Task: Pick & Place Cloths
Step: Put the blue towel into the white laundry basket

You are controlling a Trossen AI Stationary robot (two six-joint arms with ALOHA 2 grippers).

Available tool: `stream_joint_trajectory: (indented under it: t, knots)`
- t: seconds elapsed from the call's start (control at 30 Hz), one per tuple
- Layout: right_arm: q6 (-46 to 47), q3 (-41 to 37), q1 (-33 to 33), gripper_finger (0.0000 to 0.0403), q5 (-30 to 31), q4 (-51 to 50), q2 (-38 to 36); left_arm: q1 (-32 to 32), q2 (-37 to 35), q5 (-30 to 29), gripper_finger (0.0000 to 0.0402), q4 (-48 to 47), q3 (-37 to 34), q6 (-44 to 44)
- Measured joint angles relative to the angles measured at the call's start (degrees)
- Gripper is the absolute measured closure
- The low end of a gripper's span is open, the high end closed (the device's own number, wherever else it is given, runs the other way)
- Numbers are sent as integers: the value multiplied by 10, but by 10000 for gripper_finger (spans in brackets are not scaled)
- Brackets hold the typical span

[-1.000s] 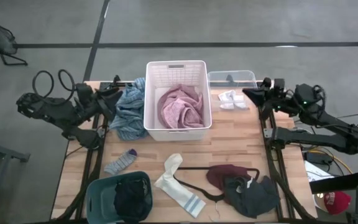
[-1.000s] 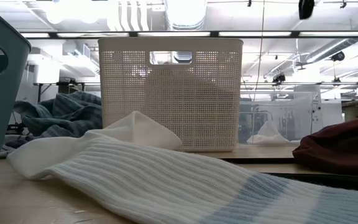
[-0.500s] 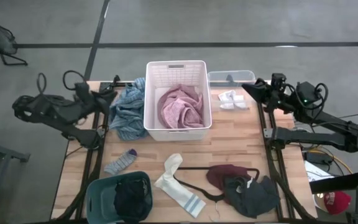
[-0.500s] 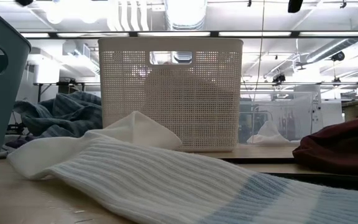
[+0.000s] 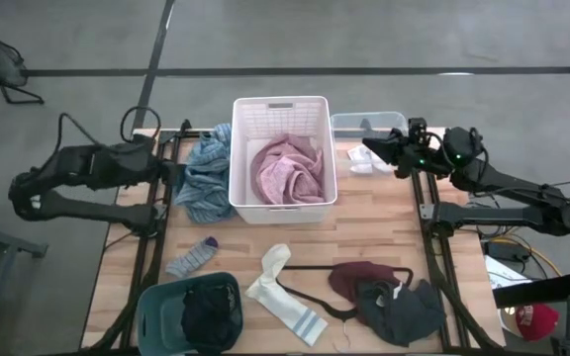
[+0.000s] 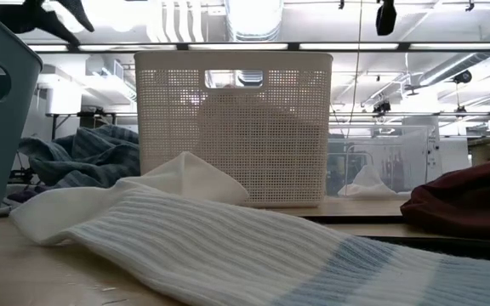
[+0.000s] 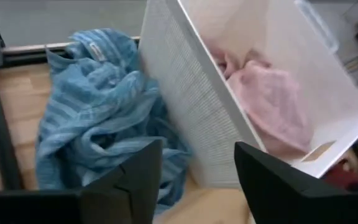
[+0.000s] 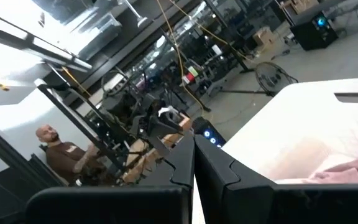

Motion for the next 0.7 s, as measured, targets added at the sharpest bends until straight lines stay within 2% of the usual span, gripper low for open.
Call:
stream_joint_trajectory:
  t: [0.13, 0.3, 0.5, 0.7]
  knots:
    - [1, 0, 0, 394, -7, 1, 4, 80, 45, 29, 160, -19, 0, 55]
    - [9, 0, 0, 394, -21, 28, -3, 215, 104, 126, 136, -44, -2, 93]
    - [4, 0, 0, 394, -29, 48, -9, 333, 171, 136, 134, -44, -1, 236]
    - [4, 0, 0, 394, -32, 49, -9, 373, 229, 138, 135, -10, -1, 343]
